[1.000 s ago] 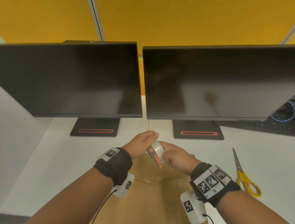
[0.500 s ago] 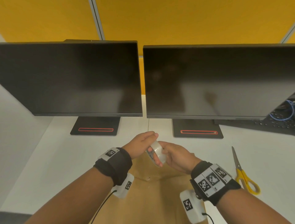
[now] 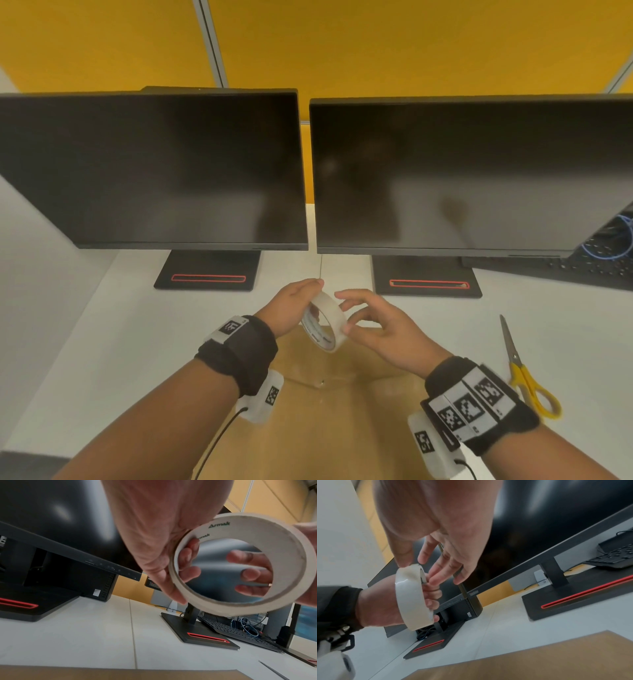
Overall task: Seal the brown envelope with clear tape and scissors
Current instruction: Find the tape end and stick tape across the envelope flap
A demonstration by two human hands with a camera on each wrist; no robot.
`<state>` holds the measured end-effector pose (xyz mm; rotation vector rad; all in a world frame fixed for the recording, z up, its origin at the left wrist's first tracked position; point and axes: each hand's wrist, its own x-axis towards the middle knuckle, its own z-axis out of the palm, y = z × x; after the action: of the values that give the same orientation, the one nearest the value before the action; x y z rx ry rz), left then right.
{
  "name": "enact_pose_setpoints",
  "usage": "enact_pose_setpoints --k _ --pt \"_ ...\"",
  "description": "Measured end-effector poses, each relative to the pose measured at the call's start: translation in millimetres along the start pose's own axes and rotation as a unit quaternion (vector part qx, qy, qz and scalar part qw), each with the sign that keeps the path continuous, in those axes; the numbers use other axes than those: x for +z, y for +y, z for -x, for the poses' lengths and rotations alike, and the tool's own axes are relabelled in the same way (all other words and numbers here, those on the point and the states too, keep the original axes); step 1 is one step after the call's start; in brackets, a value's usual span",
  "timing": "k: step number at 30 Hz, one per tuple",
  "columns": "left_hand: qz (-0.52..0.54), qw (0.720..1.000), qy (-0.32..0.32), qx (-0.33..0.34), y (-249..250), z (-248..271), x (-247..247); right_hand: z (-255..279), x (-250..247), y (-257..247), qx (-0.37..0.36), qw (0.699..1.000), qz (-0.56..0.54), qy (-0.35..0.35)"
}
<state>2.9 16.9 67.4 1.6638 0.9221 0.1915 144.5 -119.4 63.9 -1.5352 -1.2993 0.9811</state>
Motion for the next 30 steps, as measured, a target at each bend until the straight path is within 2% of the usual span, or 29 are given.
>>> enact_pose_setpoints --k 9,16,21,24,26,28,30 --pt "-0.006 1.000 0.005 -0.007 -5.0 -2.4 5.1 -4.1 6.8 -7.8 -0.060 0.988 0.086 0.110" --pt "-0.013 1.000 -0.006 -0.015 -3.3 1.1 6.8 -7.1 12.9 -4.5 -0.046 0.982 0.166 0.079" --pt "0.004 0.999 -0.037 -0.026 -4.4 3.3 10.2 -4.7 15.8 0.7 -0.071 0.971 0.226 0.028" --pt "0.012 0.999 -0.037 -0.029 -4.1 2.7 10.1 -2.5 17.5 -0.8 -0.078 0.978 0.185 0.050" --pt "0.019 0.999 -0.023 -0.027 -4.0 -0.1 7.1 -1.5 15.0 -3.5 -0.057 0.989 0.104 0.087" --pt "0.015 1.000 -0.008 -0.015 -4.1 -2.8 3.3 -0.5 10.8 -7.6 -0.030 0.995 0.029 0.095" --pt "0.006 1.000 0.004 -0.005 -4.1 -4.6 0.6 -1.4 8.6 -8.9 -0.034 0.995 0.040 0.081"
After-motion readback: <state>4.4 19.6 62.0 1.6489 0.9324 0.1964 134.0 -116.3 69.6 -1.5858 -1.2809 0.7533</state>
